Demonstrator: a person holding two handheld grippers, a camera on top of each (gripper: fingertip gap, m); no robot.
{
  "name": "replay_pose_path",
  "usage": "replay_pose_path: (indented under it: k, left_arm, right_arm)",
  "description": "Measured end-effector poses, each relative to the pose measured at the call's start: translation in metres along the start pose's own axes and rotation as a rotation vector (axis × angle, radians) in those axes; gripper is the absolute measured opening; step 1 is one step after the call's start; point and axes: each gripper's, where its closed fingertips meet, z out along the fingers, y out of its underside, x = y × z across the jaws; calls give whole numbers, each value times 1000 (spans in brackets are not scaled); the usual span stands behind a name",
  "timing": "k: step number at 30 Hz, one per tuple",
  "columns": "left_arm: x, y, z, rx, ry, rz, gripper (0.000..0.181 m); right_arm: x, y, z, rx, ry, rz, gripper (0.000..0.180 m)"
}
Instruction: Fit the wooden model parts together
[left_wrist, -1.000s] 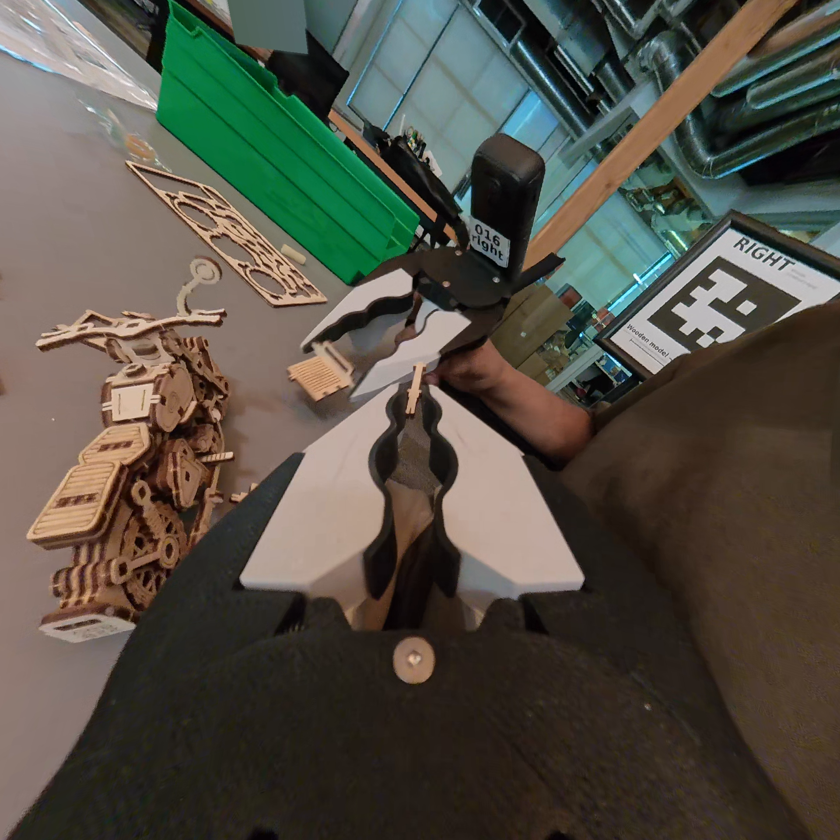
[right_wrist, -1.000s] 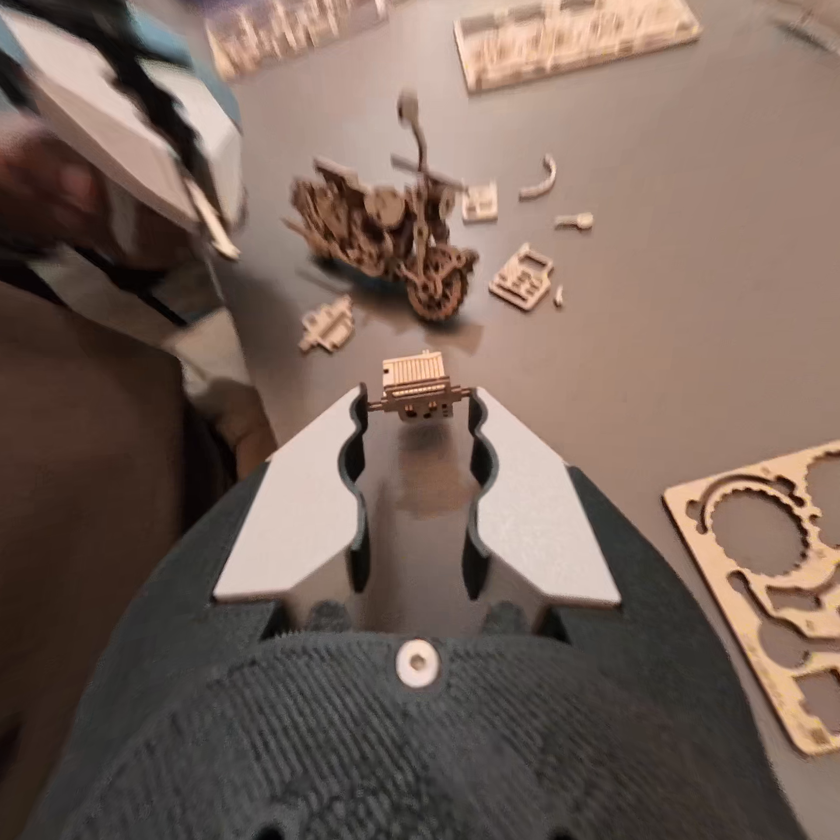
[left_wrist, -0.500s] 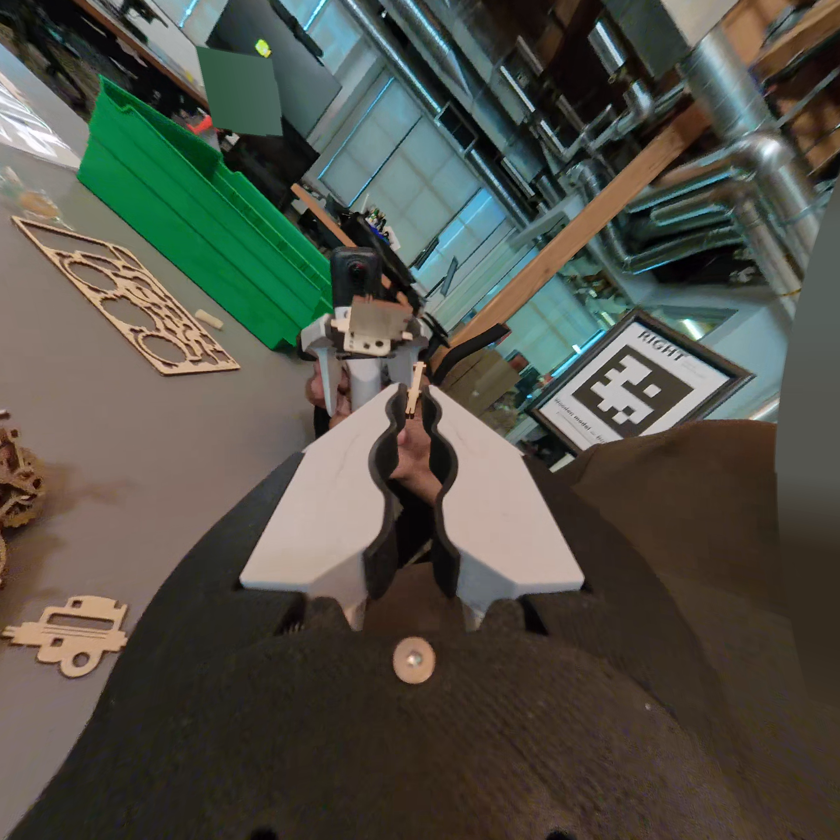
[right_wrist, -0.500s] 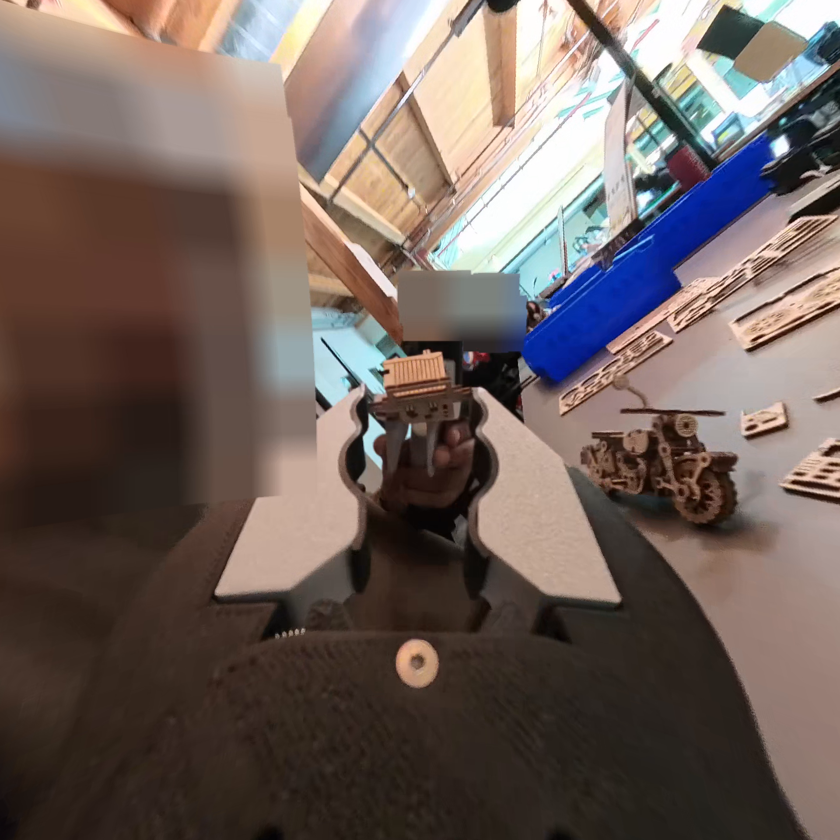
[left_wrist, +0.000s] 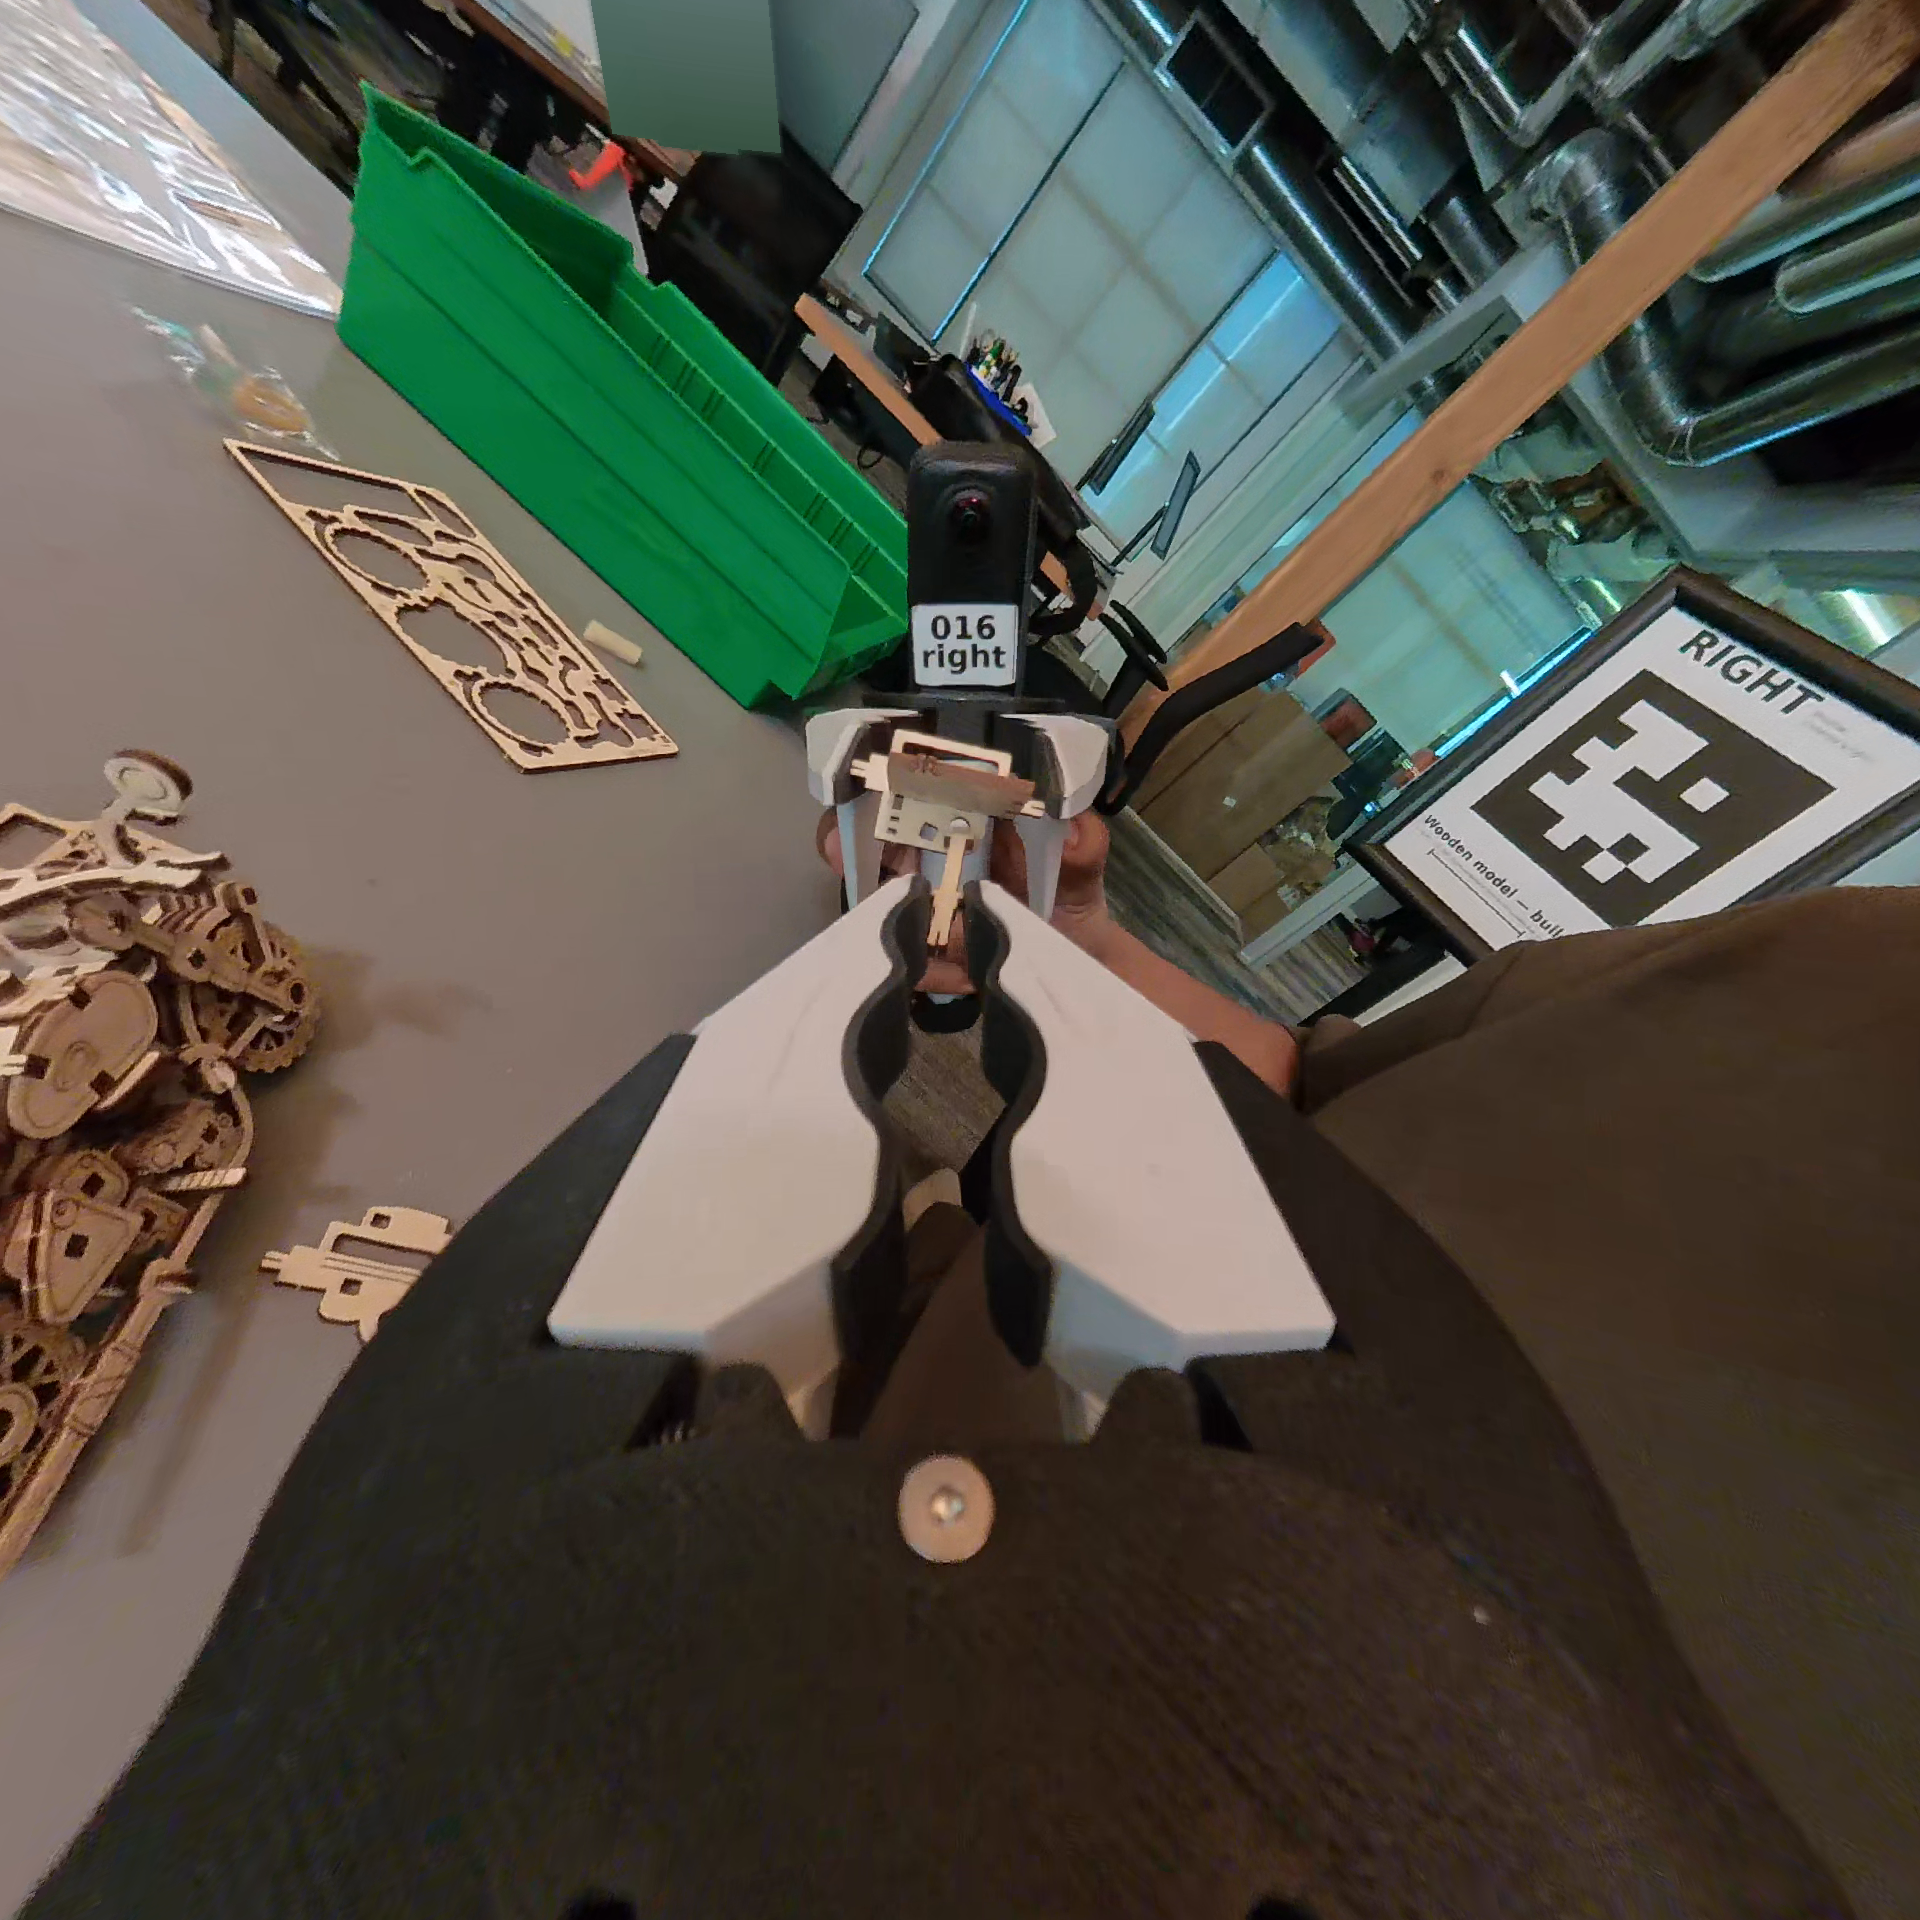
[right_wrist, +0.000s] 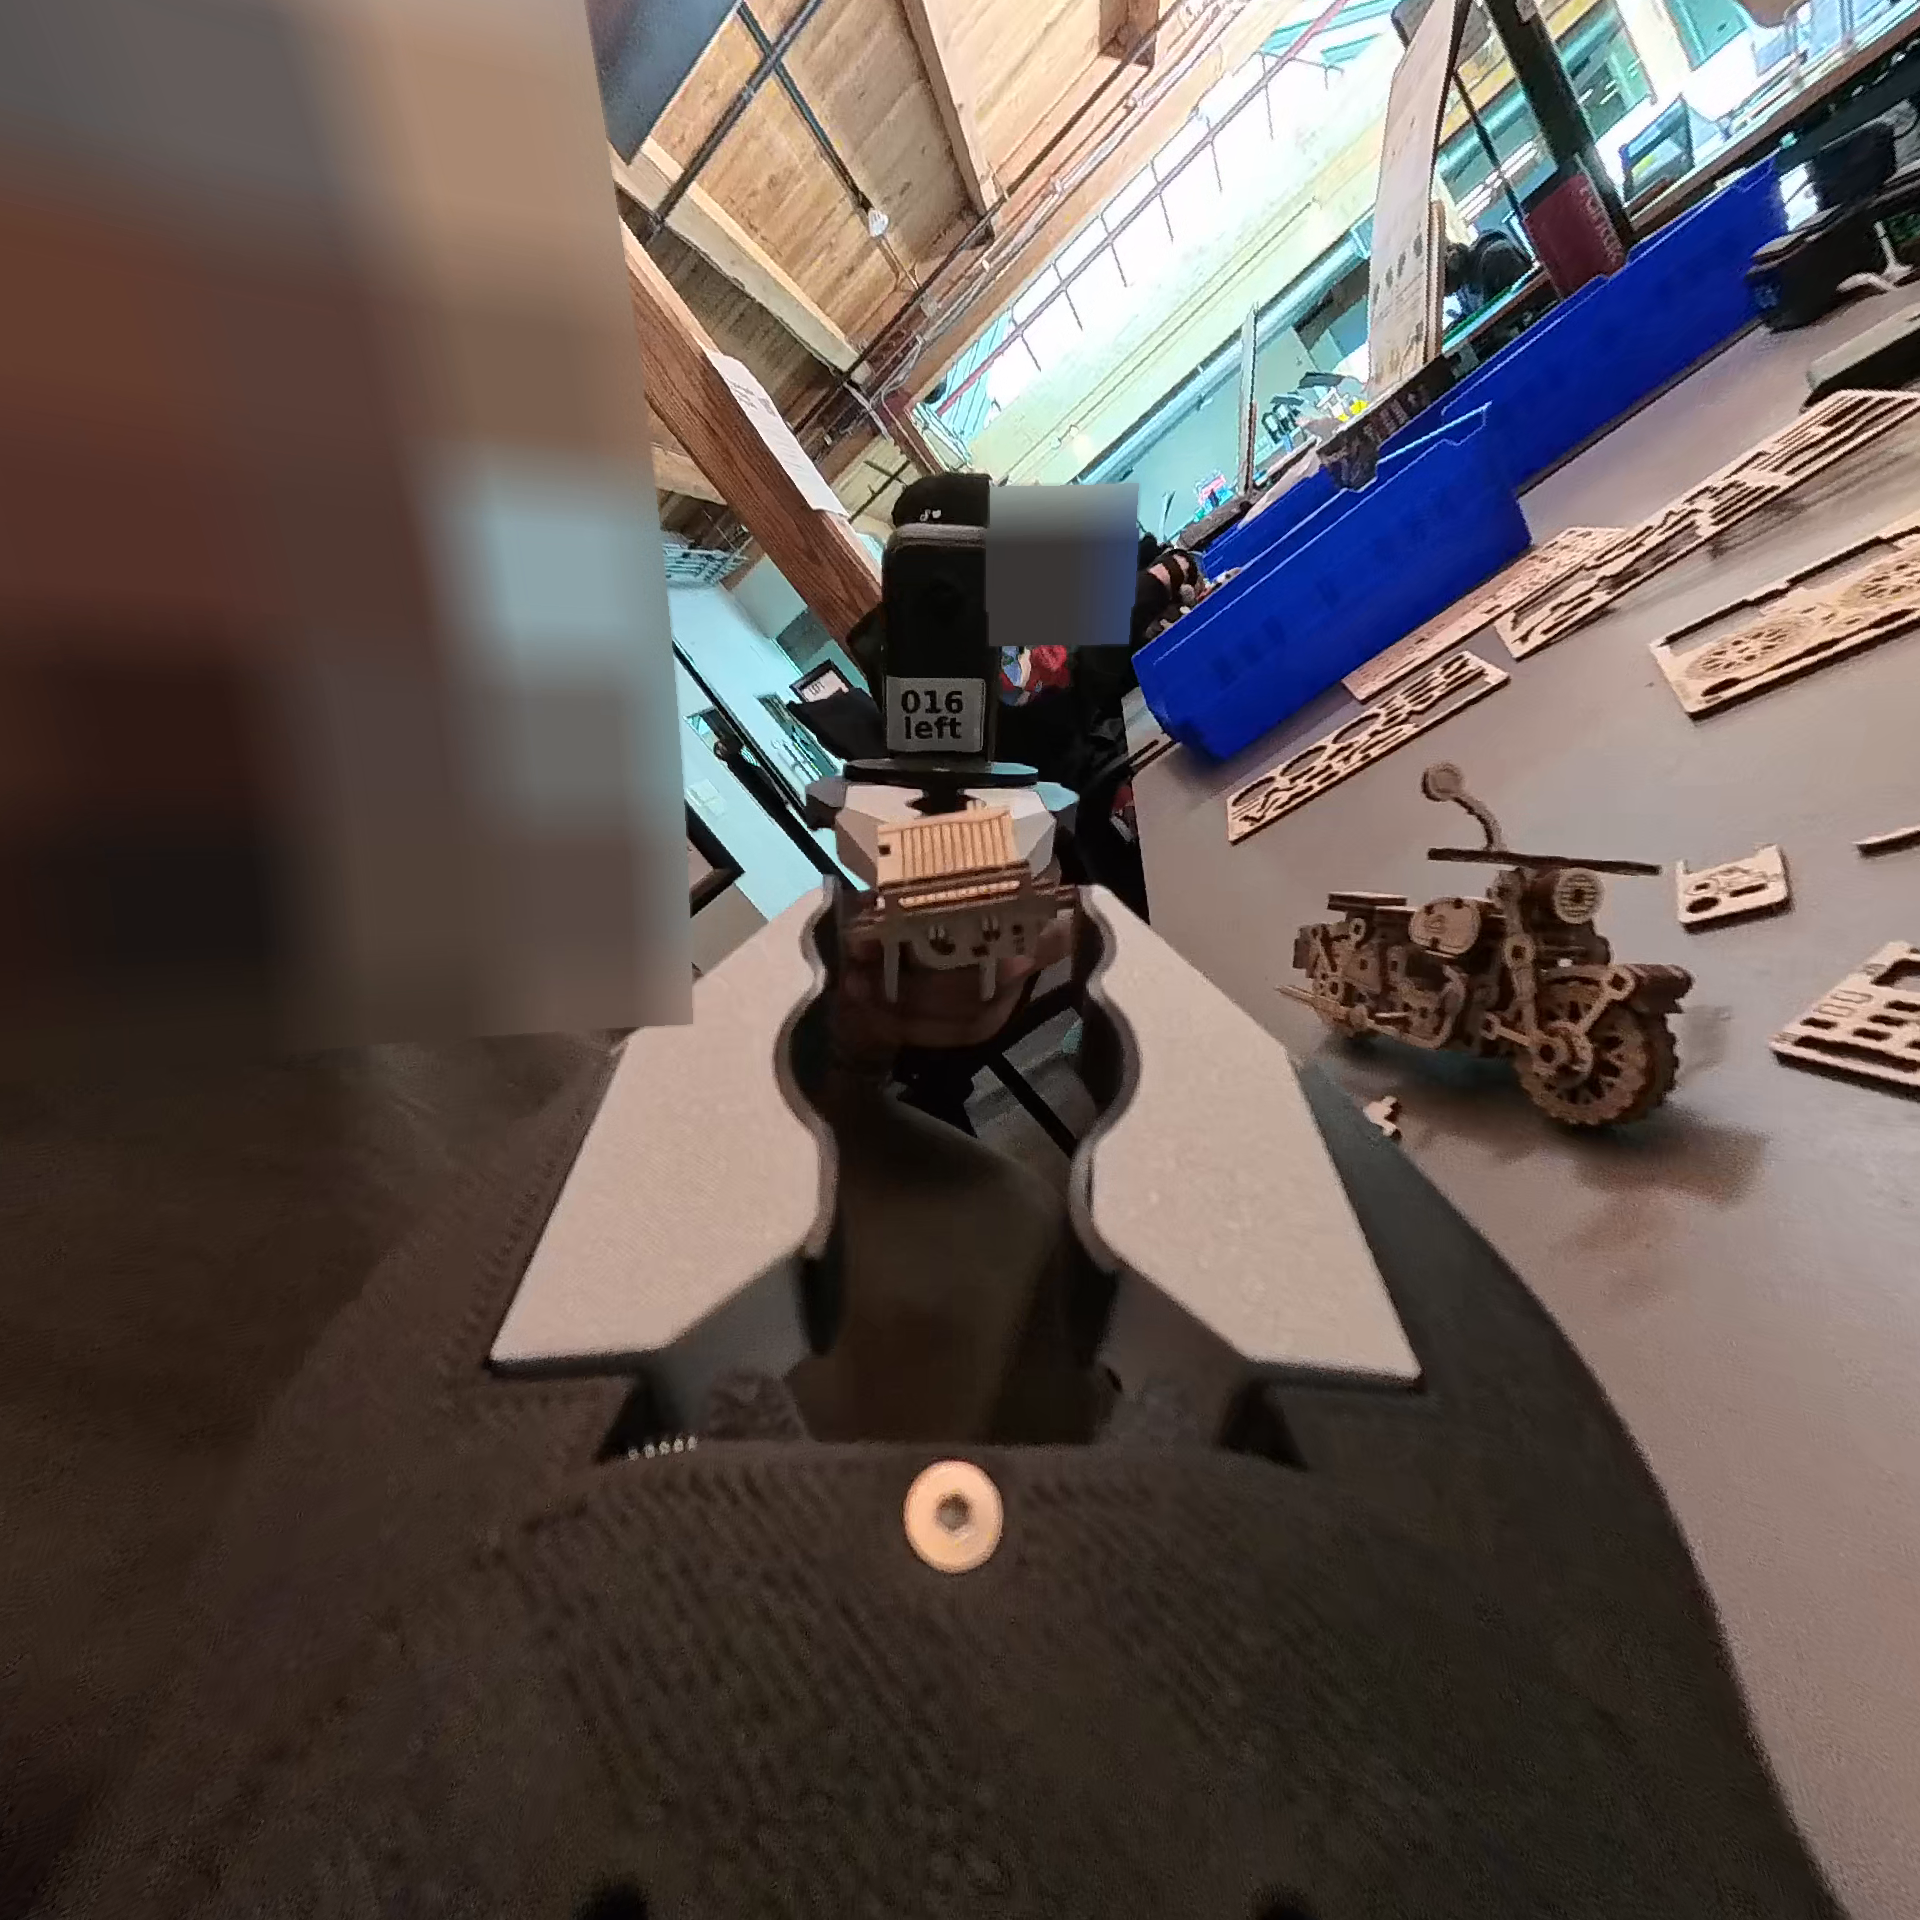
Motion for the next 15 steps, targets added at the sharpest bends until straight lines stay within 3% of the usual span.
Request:
replay_pose_path:
  k: [15]
  left_arm:
    - [-10, 13, -5, -73, -57, 29, 4]
  right_arm:
    - [11, 19, 8, -93, 25, 33, 44]
